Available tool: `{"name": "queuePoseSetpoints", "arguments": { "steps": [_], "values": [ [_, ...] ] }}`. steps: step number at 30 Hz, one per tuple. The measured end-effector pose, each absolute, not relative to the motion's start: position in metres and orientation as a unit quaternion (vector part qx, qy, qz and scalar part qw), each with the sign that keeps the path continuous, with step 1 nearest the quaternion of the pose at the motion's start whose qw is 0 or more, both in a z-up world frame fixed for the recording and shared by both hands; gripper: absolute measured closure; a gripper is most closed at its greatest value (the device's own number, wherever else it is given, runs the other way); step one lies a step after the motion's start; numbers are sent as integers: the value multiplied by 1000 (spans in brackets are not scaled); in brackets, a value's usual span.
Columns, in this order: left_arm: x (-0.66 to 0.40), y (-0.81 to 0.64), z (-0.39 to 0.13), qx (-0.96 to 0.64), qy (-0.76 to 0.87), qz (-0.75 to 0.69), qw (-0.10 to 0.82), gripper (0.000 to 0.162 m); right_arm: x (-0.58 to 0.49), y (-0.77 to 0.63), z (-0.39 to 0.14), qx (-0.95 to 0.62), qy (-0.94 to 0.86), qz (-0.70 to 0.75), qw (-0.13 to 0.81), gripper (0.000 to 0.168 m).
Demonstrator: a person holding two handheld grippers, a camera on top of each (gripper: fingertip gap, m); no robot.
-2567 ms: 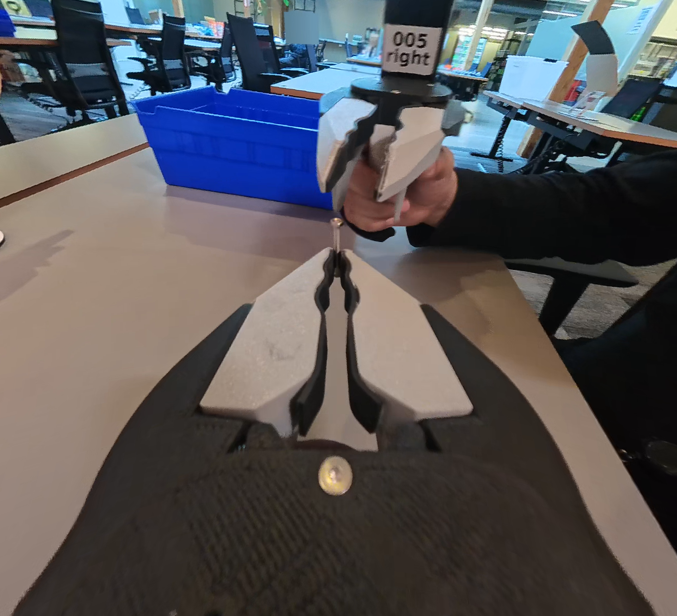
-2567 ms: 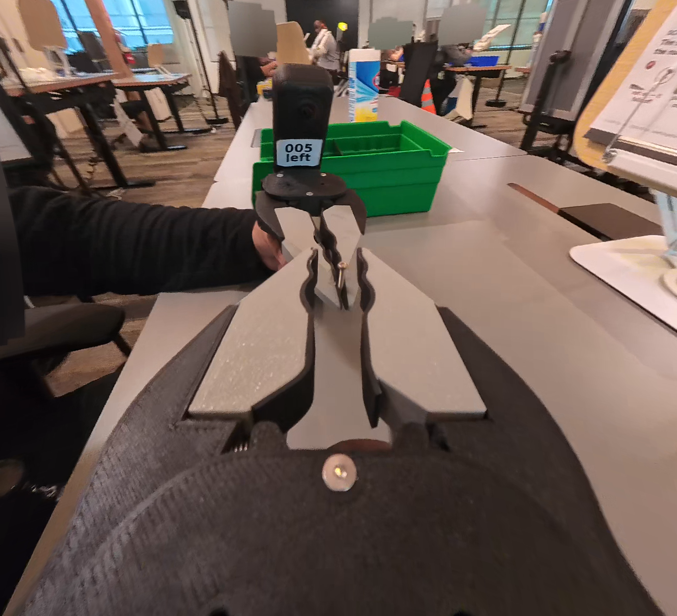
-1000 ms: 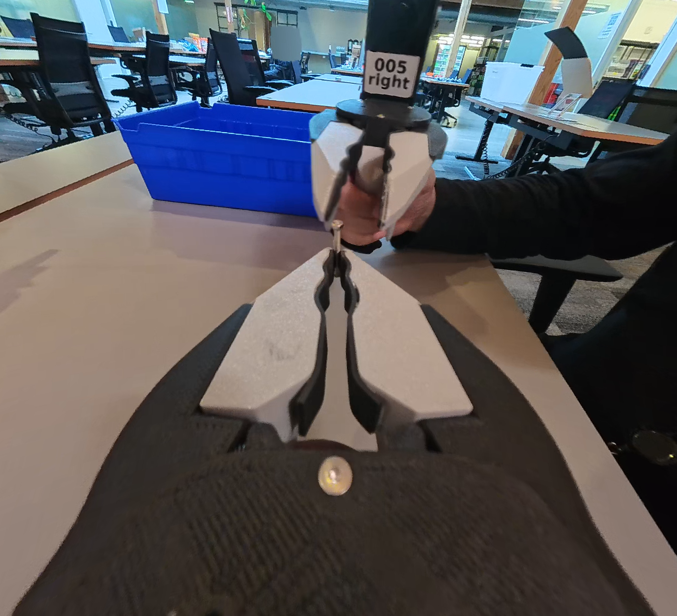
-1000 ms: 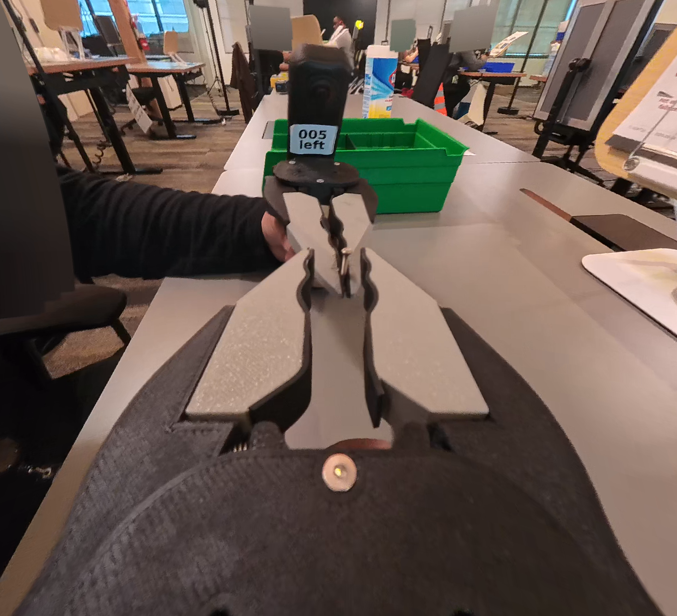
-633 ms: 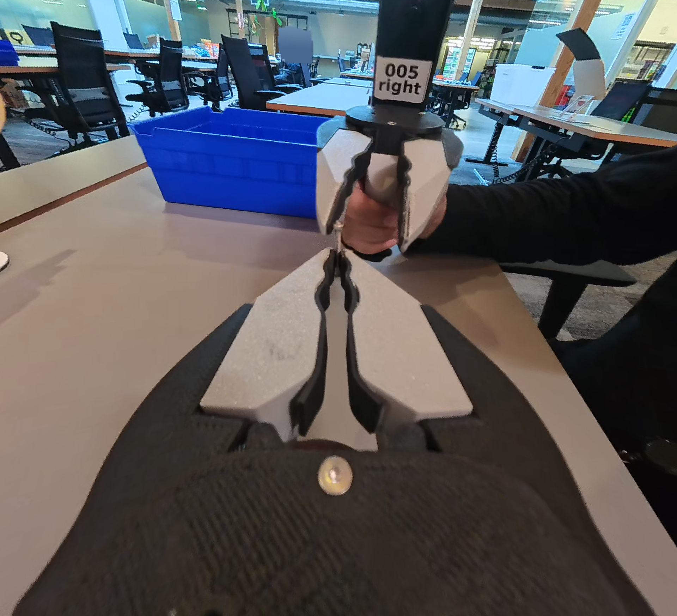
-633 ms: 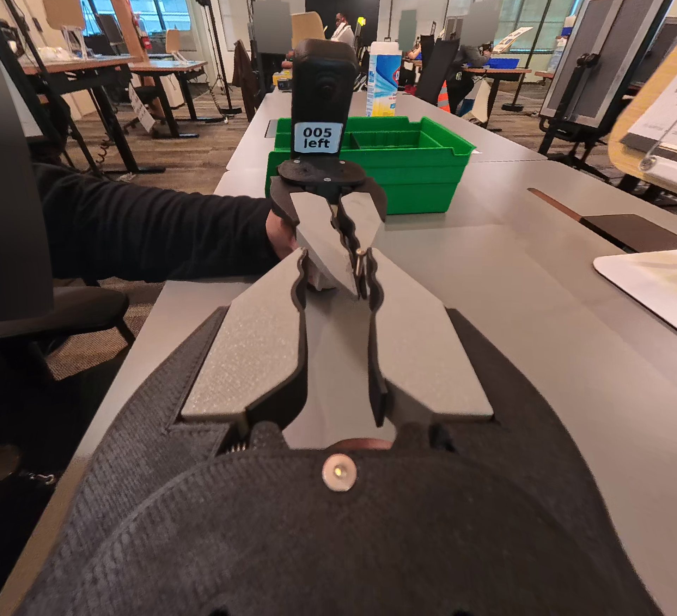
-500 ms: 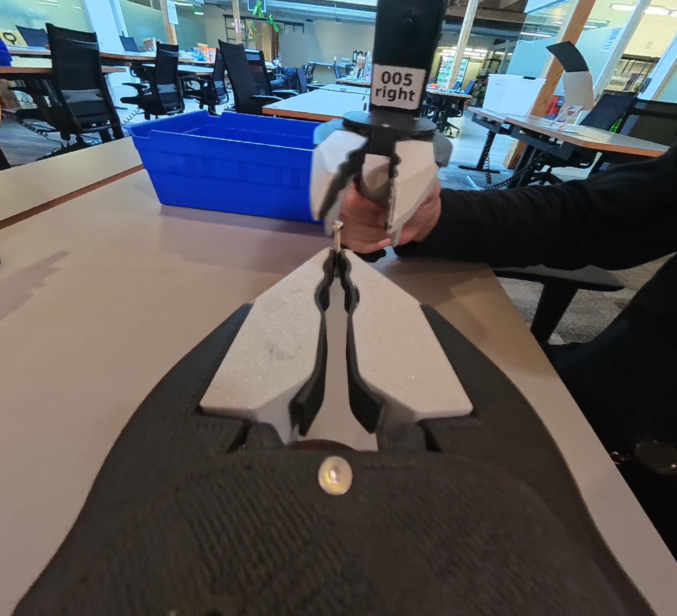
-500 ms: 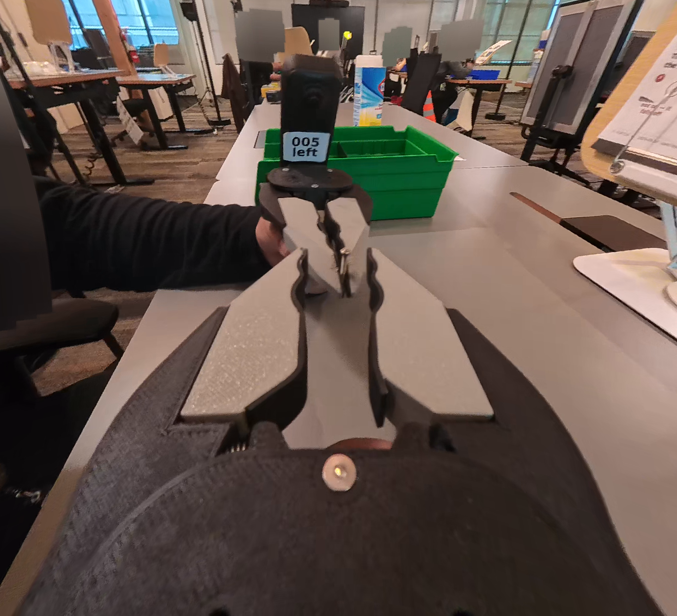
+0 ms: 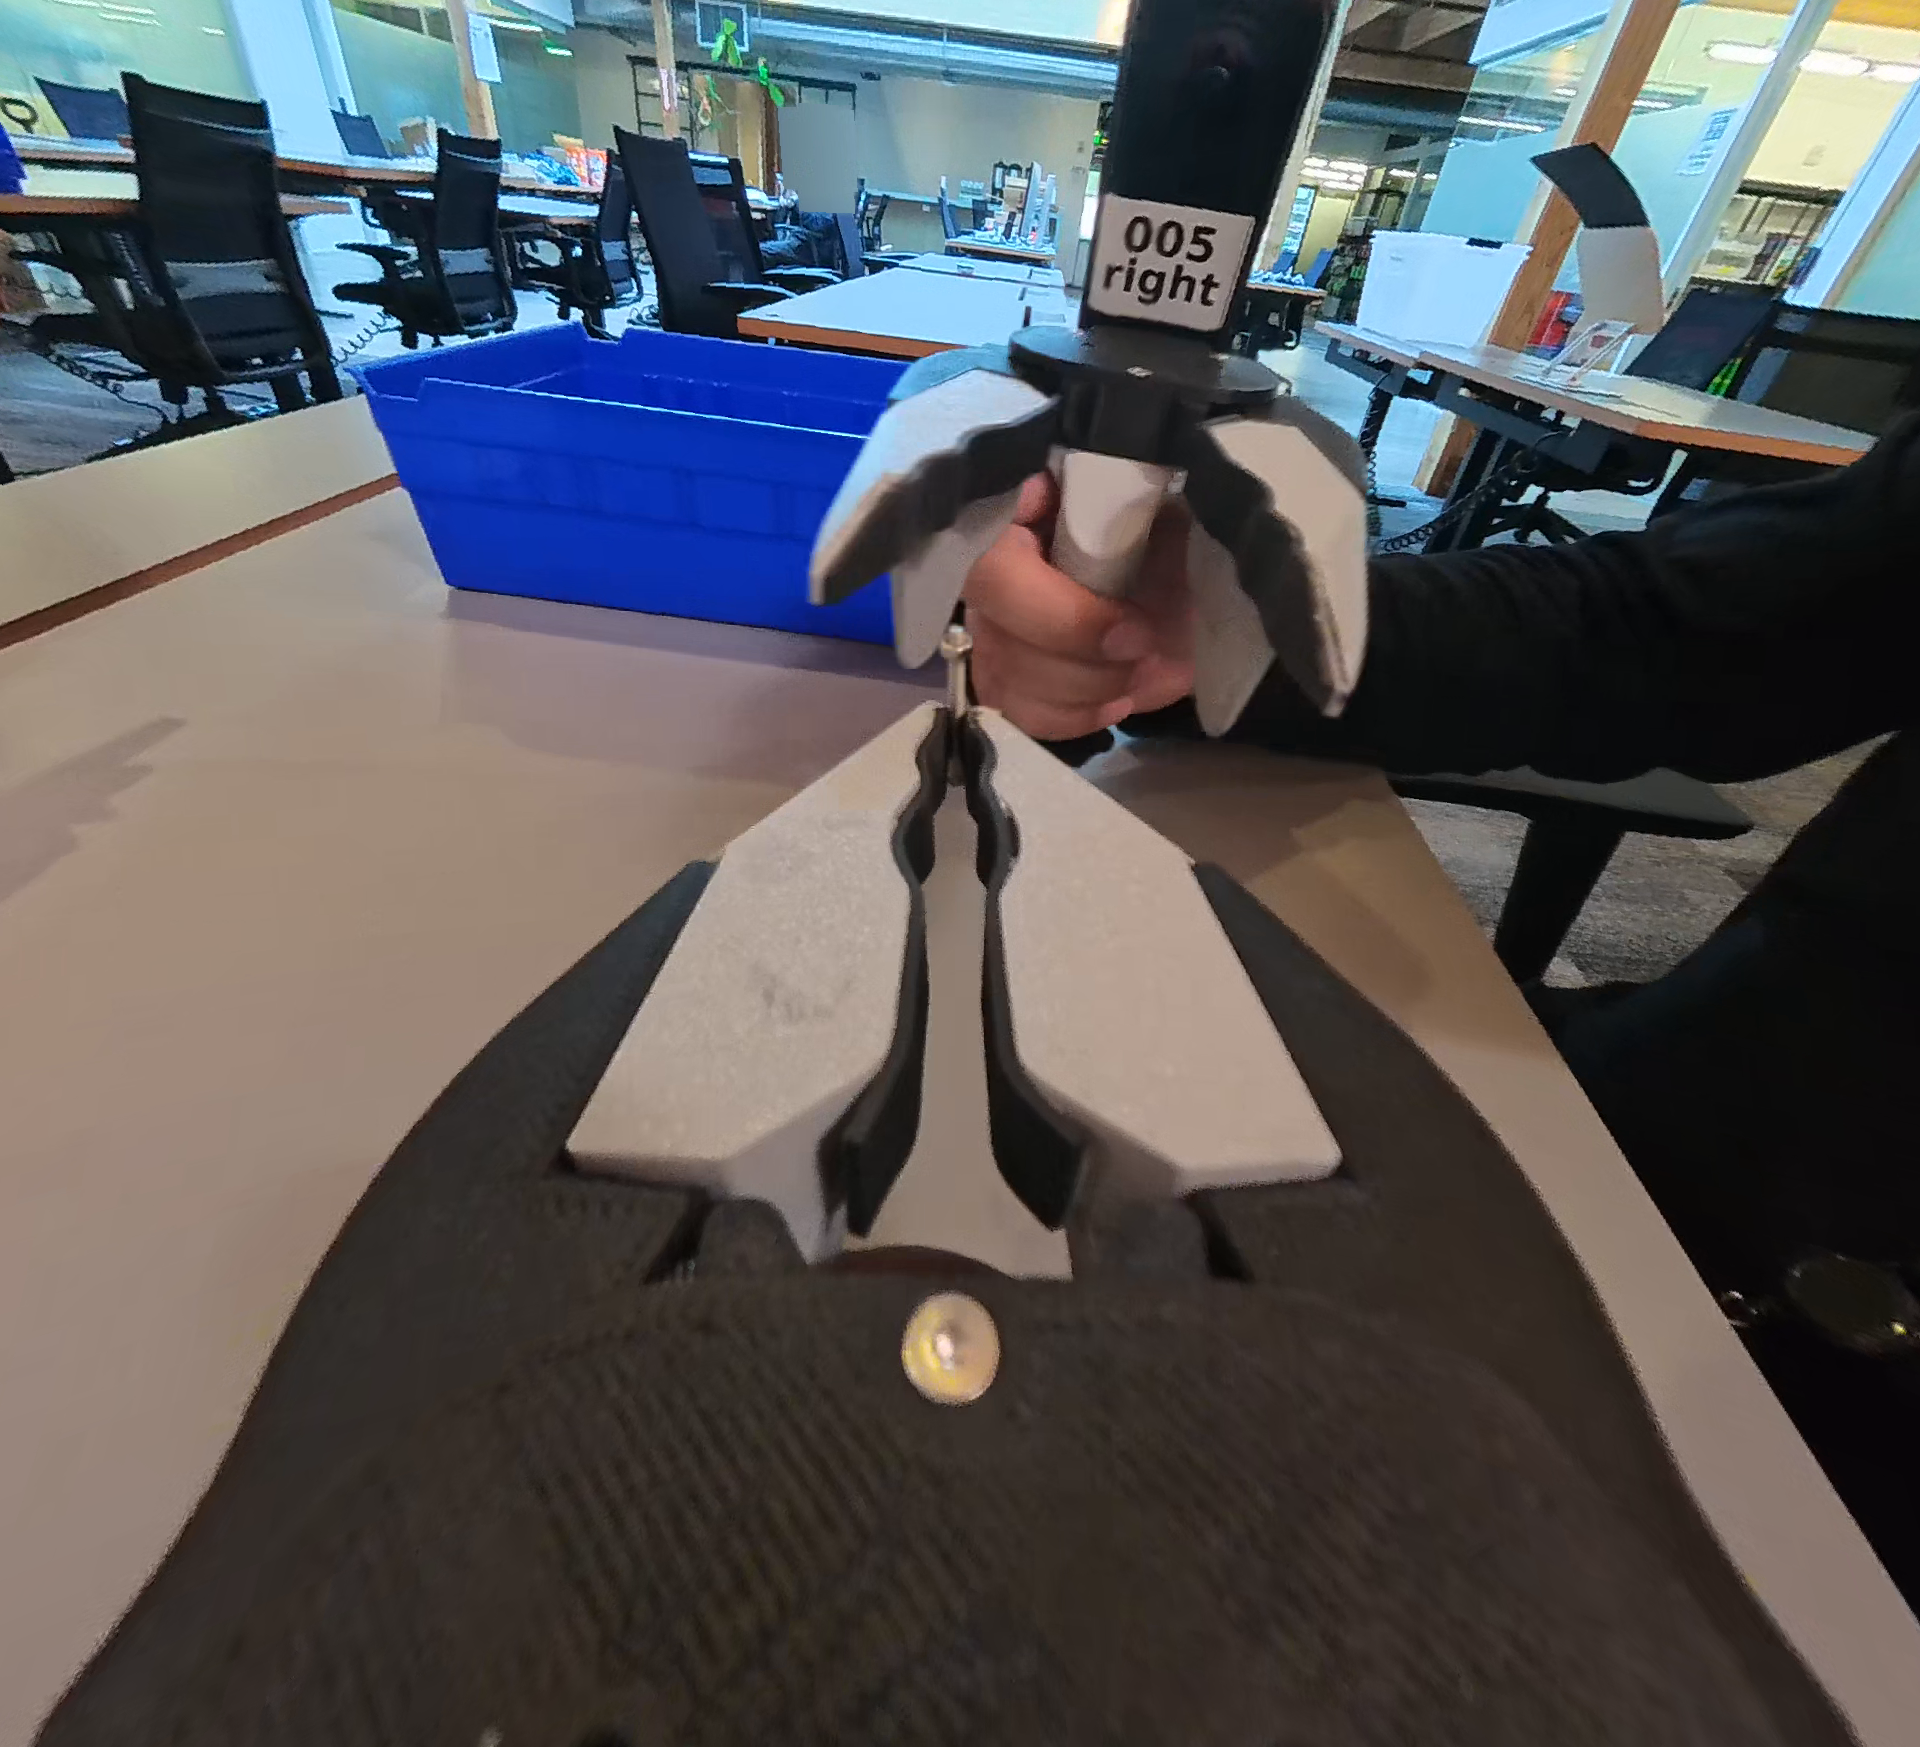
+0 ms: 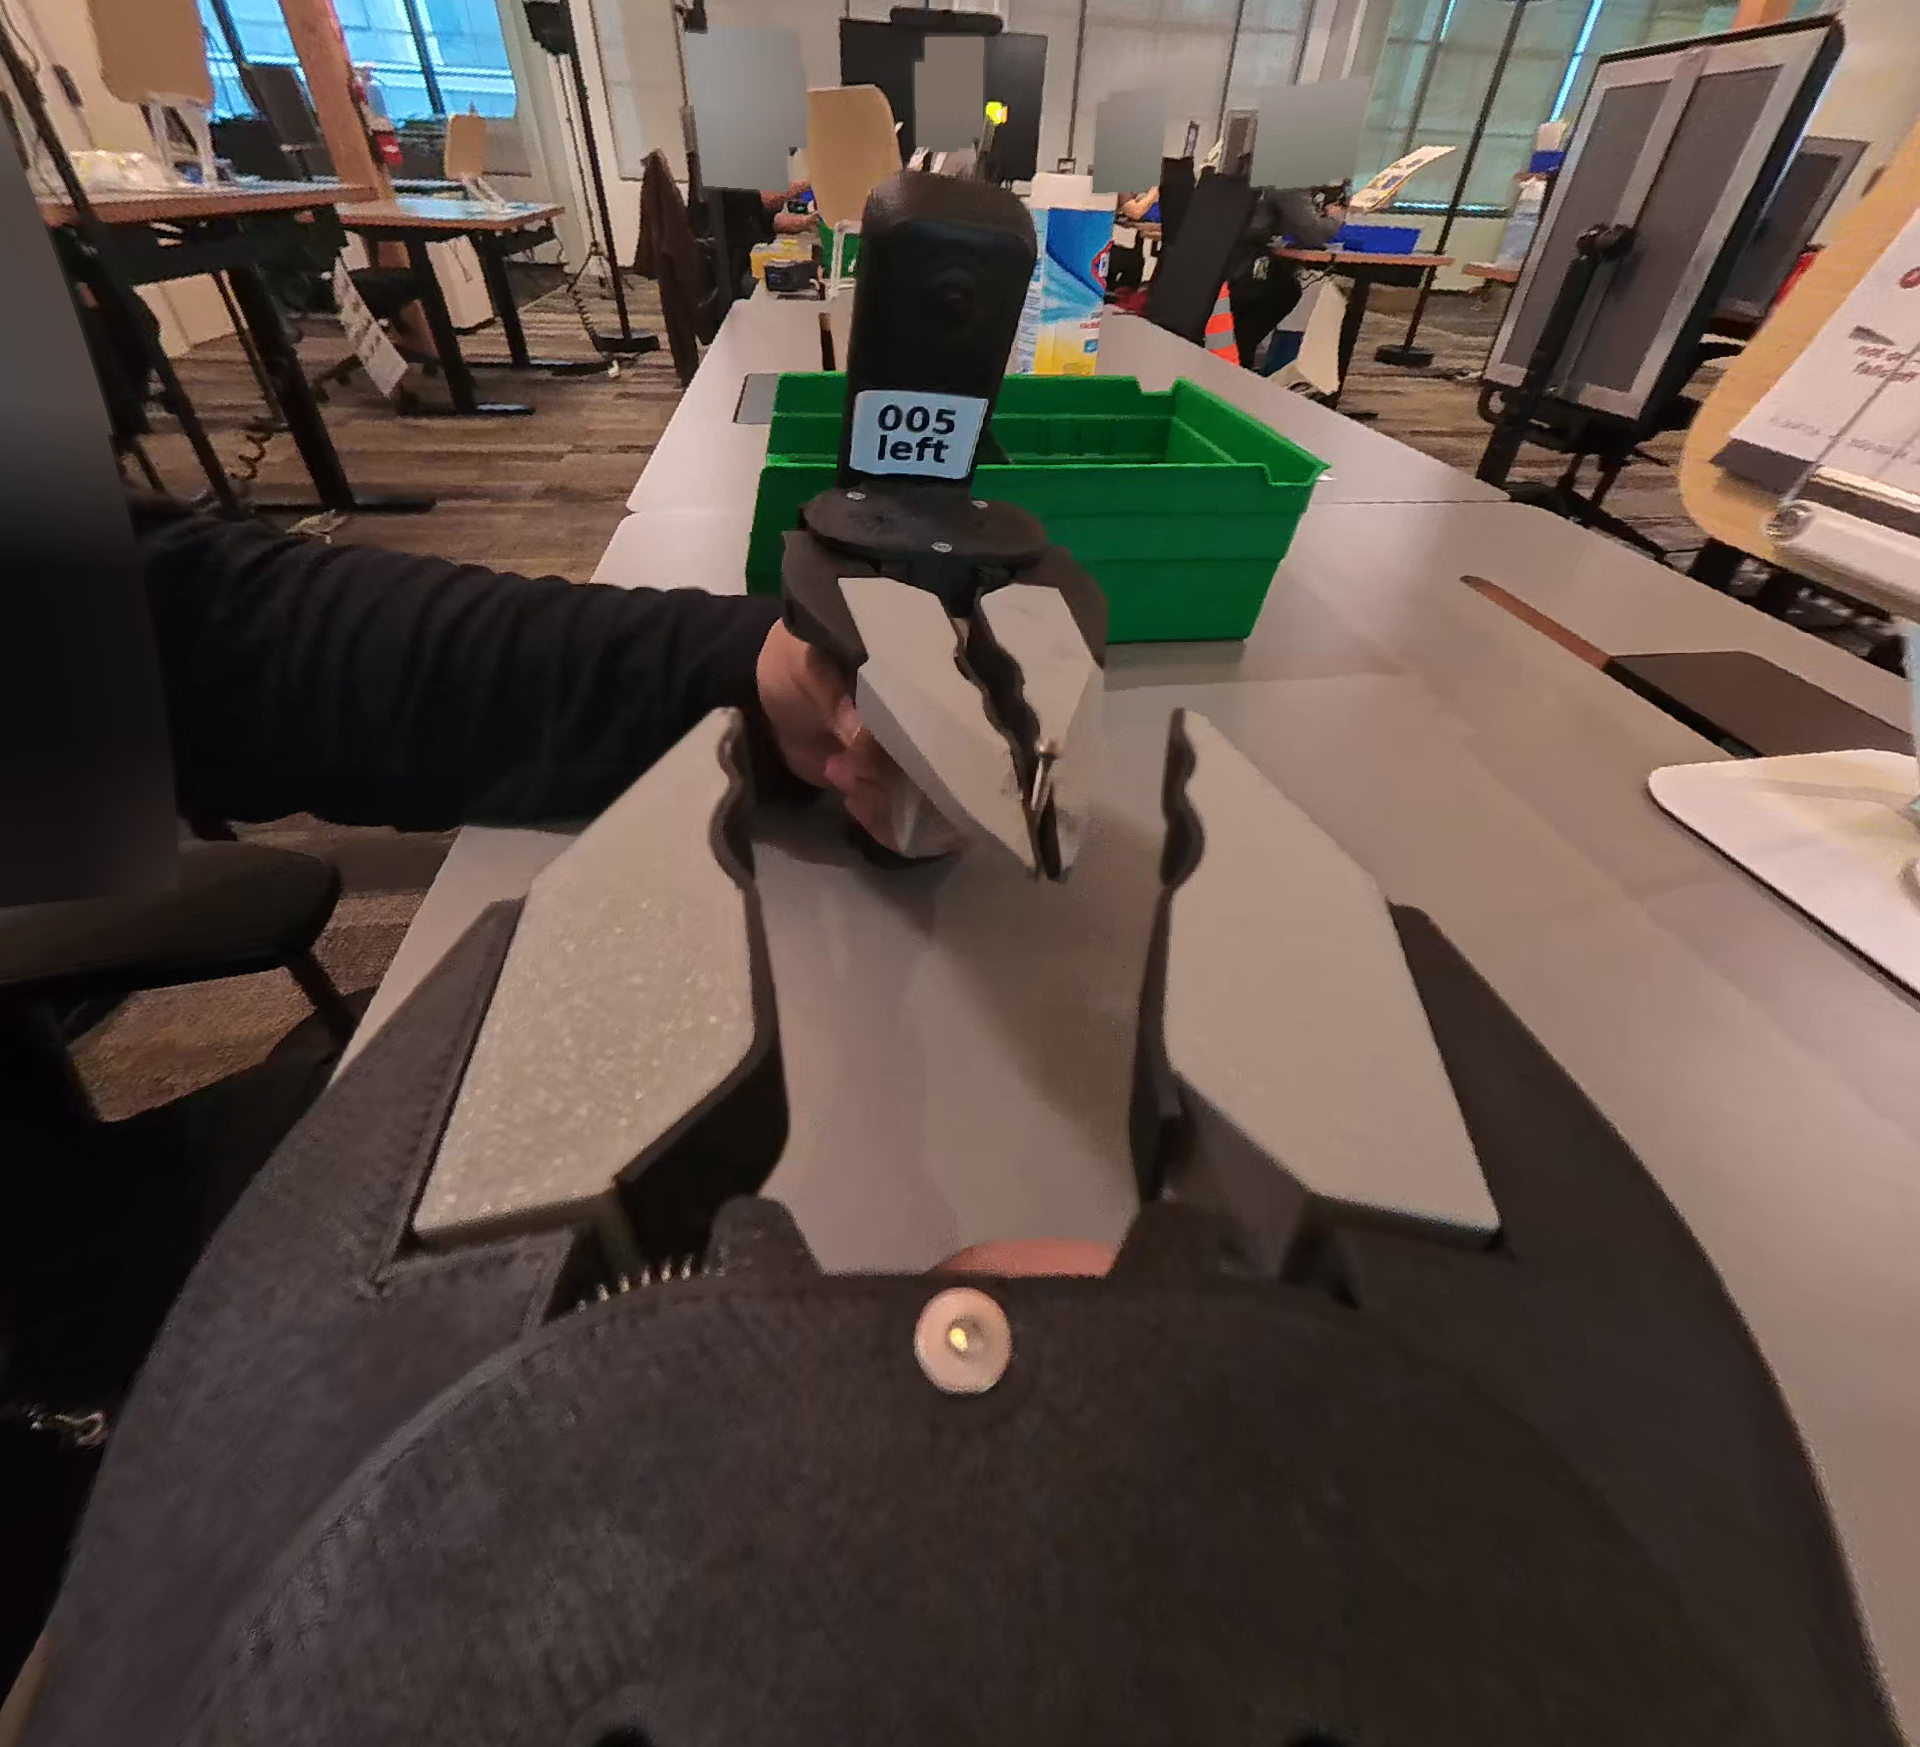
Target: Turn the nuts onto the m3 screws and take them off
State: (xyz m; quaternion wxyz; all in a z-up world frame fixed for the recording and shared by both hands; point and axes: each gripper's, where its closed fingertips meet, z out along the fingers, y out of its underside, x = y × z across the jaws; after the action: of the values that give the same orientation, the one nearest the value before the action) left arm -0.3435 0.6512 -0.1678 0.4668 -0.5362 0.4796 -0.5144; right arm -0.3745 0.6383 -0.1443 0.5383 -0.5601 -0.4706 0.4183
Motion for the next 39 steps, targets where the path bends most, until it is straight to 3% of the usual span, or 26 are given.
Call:
{"name": "queuePoseSetpoints", "arguments": {
  "steps": [20,26,39],
  "values": [
    [-342,652,-168,-538,477,-509,474,162,-400,625,-157,-556,-503,374,546,73],
    [-348,662,-165,-545,453,-518,479,162,-380,626,-147,-551,-483,377,566,81],
    [-345,660,-168,-547,461,-509,478,162,-388,629,-152,-560,-486,365,563,81]
  ]
}}
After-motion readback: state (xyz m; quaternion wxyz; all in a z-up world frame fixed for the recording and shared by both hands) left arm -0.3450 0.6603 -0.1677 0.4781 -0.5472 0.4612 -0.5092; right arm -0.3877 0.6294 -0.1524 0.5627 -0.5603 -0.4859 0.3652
